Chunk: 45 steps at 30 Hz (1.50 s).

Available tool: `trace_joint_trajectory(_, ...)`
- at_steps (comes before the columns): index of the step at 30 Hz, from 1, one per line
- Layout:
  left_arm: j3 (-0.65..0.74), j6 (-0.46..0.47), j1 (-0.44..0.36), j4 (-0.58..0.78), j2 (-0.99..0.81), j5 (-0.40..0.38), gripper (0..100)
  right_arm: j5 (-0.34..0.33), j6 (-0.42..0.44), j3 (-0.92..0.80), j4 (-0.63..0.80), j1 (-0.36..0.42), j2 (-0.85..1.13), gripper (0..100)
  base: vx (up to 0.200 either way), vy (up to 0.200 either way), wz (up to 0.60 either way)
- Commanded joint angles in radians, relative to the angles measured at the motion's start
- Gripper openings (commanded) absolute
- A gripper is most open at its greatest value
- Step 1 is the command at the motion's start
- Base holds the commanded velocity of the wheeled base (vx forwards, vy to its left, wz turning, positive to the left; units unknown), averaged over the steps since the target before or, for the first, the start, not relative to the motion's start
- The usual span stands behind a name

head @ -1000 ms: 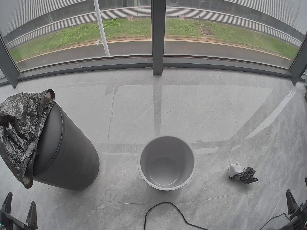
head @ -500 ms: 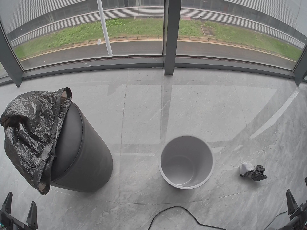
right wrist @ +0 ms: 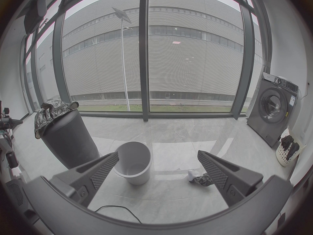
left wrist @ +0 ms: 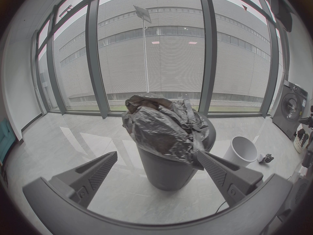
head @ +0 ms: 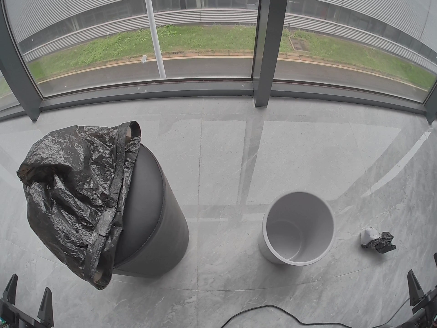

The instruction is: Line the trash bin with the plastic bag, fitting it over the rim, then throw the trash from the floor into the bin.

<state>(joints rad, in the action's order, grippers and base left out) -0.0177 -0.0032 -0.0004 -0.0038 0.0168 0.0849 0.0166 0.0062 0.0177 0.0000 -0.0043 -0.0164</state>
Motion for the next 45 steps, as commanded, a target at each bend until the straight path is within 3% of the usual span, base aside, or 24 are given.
trace_joint_trajectory(1, 0.018, 0.000, -0.001, -0.001, -0.015, -0.001, 100, 0.000, 0.000, -0.016, 0.000, 0.000, 0.012, 100, 0.200, 0.200, 0.00)
trace_joint_trajectory(20, 0.018, 0.008, -0.001, -0.008, -0.017, -0.010, 100, 0.000, -0.002, -0.016, 0.000, 0.000, 0.012, 100, 0.021, 0.021, 0.00)
trace_joint_trajectory(24, -0.177, 0.003, -0.012, -0.125, 0.118, -0.051, 100, -0.001, -0.002, -0.016, 0.002, 0.000, 0.012, 100, 0.000, 0.000, 0.00)
trace_joint_trajectory(28, -0.306, -0.037, -0.075, -0.065, 0.250, -0.082, 100, -0.001, -0.005, -0.016, 0.002, 0.000, 0.012, 100, 0.000, 0.000, 0.00)
trace_joint_trajectory(30, -0.304, -0.037, -0.135, 0.053, 0.272, -0.185, 100, -0.001, -0.003, -0.016, 0.002, 0.000, 0.012, 100, 0.000, 0.000, 0.00)
trace_joint_trajectory(32, -0.308, -0.037, -0.150, 0.142, 0.276, -0.218, 100, -0.001, -0.003, -0.016, 0.002, 0.000, 0.012, 100, 0.000, 0.000, 0.00)
trace_joint_trajectory(34, -0.314, -0.031, -0.174, 0.323, 0.311, -0.281, 100, -0.001, -0.005, -0.016, 0.002, 0.000, 0.012, 100, 0.000, 0.000, 0.00)
trace_joint_trajectory(42, -0.309, -0.020, -0.213, 0.326, 0.509, -0.313, 100, -0.001, -0.002, -0.016, 0.000, 0.000, 0.012, 100, 0.000, 0.000, 0.00)
trace_joint_trajectory(45, -0.334, -0.024, -0.268, 0.277, 0.585, -0.347, 100, -0.001, -0.002, -0.016, 0.000, 0.000, 0.012, 100, 0.000, 0.000, 0.00)
